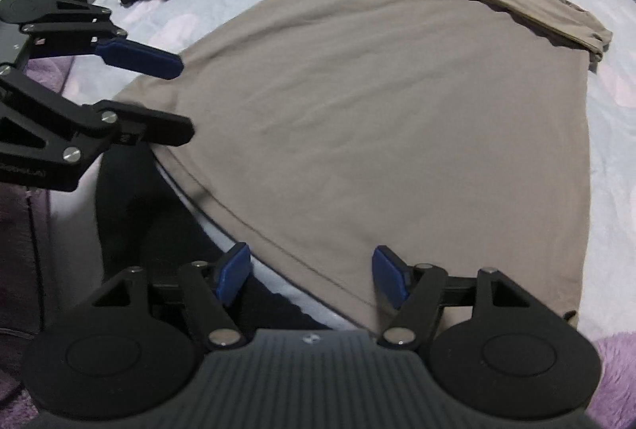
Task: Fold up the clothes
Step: 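Move both open grippers back to the beige shirt's hem edge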
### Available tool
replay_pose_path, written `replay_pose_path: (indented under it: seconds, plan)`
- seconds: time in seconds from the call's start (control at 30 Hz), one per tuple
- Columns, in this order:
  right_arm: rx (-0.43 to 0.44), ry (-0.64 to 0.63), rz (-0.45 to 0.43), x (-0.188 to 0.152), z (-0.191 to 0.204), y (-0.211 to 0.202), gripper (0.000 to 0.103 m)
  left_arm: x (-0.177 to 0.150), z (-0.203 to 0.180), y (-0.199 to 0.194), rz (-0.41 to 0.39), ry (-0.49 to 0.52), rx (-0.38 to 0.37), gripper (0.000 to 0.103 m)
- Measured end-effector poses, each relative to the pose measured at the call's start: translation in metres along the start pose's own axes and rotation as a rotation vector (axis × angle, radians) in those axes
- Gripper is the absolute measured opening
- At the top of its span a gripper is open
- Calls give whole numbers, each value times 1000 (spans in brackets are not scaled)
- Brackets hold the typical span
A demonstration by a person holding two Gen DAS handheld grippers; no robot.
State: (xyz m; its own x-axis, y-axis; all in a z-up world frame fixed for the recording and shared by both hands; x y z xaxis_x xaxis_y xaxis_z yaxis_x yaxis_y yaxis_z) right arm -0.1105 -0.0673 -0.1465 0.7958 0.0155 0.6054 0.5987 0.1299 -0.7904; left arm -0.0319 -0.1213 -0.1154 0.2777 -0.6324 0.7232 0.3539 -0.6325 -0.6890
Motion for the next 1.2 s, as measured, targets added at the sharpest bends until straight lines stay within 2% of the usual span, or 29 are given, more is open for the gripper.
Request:
replay_pose_path:
  seconds: [0.17,0.37,0.43,0.47,0.5,0.57,0.63,0.7,0.77,0.8,0.83,0.93,1.13,1.2]
  plan:
    - [-16,-15,-9,1,1,2,71,-2,-1,4,10,0,-14,48]
    - [26,-64,-28,6,7,-13,70,-10,-9,10,53,74,-17,48]
    - [55,-89,-49,9,12,-20,69,-11,-7,13,65,62,-10,47]
    - [67,-96,-59,10,15,-23,68,-12,-5,15,71,52,-5,42]
    - [75,-101,-63,11,18,-23,62,-12,-3,17,77,42,-1,34]
    - [86,-104,-56,12,22,-19,60,-15,1,19,91,12,-11,29]
    - [94,-112,-40,10,25,-13,50,-19,4,23,109,-10,-5,26]
    - [94,-118,-39,9,26,-11,49,-21,9,25,125,-26,8,20]
    - [87,-128,-36,9,27,-8,45,-22,12,26,125,-45,11,20]
    - [80,-136,-30,10,28,-6,35,-21,13,25,117,-55,9,20]
    - [73,-147,-24,9,28,-4,20,-20,14,24,107,-64,6,20]
    - [58,-171,-17,8,28,1,11,-18,17,18,78,-85,-1,20]
    - [8,-138,-71,23,16,-5,1,-12,31,7,22,-162,-28,24]
    - [-12,-142,-93,30,10,-9,1,-11,36,3,-1,-196,-40,38]
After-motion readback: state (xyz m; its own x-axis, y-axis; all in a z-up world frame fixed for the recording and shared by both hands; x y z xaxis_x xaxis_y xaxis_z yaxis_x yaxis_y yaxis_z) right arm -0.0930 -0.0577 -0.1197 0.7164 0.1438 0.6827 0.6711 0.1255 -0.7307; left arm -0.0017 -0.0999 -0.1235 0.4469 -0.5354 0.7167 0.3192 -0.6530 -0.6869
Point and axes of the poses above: each gripper's, at about its wrist camera, not at the fingertips, and y roughly the way its jaws point, z to its left, x to its top, the point moved 6 cm from there along y, roughly the way its jaws point, and after that the axes turned 9 degrees about -z, right-handed, at the moved point
